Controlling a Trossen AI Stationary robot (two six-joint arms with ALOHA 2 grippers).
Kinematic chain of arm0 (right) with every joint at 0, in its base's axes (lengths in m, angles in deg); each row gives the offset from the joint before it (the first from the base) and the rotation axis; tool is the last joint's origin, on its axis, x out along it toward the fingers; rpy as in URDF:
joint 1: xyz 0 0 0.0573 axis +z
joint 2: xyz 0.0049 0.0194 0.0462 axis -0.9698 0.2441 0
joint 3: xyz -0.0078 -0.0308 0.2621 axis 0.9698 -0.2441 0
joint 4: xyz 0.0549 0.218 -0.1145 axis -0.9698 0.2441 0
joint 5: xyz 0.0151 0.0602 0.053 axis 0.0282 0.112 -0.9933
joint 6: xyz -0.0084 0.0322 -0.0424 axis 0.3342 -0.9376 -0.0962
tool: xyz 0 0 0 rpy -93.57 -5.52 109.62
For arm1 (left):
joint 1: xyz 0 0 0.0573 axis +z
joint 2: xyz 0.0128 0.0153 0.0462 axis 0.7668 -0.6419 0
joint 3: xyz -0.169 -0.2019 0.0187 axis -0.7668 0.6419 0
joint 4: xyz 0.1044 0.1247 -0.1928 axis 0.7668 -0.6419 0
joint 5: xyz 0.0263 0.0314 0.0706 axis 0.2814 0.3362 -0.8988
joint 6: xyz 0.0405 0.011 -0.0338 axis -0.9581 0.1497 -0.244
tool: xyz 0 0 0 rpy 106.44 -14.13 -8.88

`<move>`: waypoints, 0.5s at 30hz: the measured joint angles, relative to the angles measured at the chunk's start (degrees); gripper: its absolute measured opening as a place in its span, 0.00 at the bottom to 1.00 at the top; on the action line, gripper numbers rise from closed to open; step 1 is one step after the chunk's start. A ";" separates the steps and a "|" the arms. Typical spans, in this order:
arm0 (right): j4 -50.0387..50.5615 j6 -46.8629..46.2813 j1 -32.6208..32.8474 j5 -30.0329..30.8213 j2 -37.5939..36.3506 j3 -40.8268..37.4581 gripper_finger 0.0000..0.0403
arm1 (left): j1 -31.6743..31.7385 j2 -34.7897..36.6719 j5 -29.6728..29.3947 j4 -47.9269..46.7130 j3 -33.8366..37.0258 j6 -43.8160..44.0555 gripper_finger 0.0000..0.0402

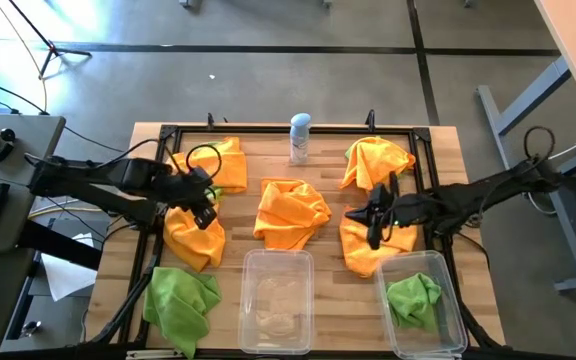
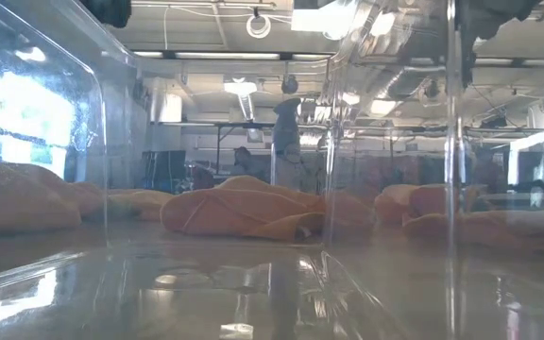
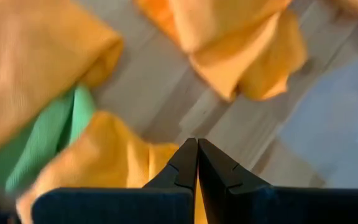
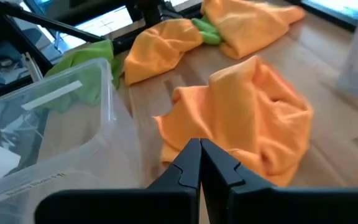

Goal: Sort microfiber towel by color & place in baskets
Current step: Put the yellow towel into the left transparent bin

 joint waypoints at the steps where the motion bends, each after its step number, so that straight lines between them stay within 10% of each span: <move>1: 0.72 0.47 -0.23 -0.02 -1.16 0.00 0.00 | 0.00 -0.29 0.15 -0.50 0.10 1.19 0.00; 15: 6.48 1.25 -0.30 -0.15 -6.64 0.00 0.00 | 0.01 -10.23 -1.15 -5.59 0.72 6.36 0.30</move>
